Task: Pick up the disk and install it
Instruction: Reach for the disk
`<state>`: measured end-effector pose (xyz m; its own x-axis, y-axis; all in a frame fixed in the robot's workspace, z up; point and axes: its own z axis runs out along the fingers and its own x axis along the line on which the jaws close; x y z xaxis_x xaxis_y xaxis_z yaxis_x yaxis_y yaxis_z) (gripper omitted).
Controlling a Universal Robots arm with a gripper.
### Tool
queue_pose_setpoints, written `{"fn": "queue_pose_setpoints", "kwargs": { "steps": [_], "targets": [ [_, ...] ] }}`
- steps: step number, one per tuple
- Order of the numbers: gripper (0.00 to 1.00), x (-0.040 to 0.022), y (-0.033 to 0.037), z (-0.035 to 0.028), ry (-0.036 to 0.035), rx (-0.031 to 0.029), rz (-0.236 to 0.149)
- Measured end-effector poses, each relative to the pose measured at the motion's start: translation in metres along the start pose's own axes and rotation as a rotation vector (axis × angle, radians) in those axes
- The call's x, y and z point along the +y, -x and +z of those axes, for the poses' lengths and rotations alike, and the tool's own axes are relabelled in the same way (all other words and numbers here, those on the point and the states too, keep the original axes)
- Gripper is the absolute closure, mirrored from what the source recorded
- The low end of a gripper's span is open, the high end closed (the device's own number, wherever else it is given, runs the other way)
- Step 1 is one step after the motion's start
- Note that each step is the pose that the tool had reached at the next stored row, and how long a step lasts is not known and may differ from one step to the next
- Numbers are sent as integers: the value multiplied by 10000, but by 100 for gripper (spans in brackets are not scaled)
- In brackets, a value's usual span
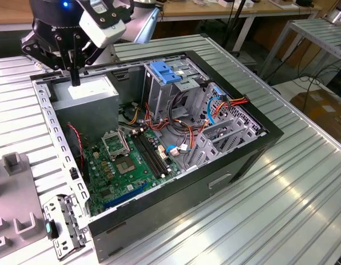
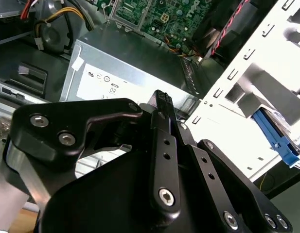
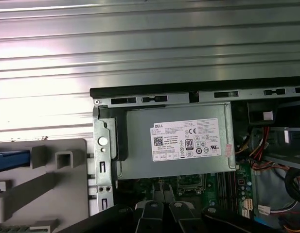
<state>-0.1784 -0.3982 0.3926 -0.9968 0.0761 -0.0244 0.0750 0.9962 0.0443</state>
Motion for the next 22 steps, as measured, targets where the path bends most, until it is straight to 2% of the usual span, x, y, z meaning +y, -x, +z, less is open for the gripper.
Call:
{"fn": "queue_pose_setpoints", "kwargs": {
  "steps": [11,14,22],
  "targets": [
    [89,2,-206,-2,0,-1,1],
    [89,10,-298,-3,1,-1,1],
    [89,23,-432,-5,0,0,2]
  ]
}}
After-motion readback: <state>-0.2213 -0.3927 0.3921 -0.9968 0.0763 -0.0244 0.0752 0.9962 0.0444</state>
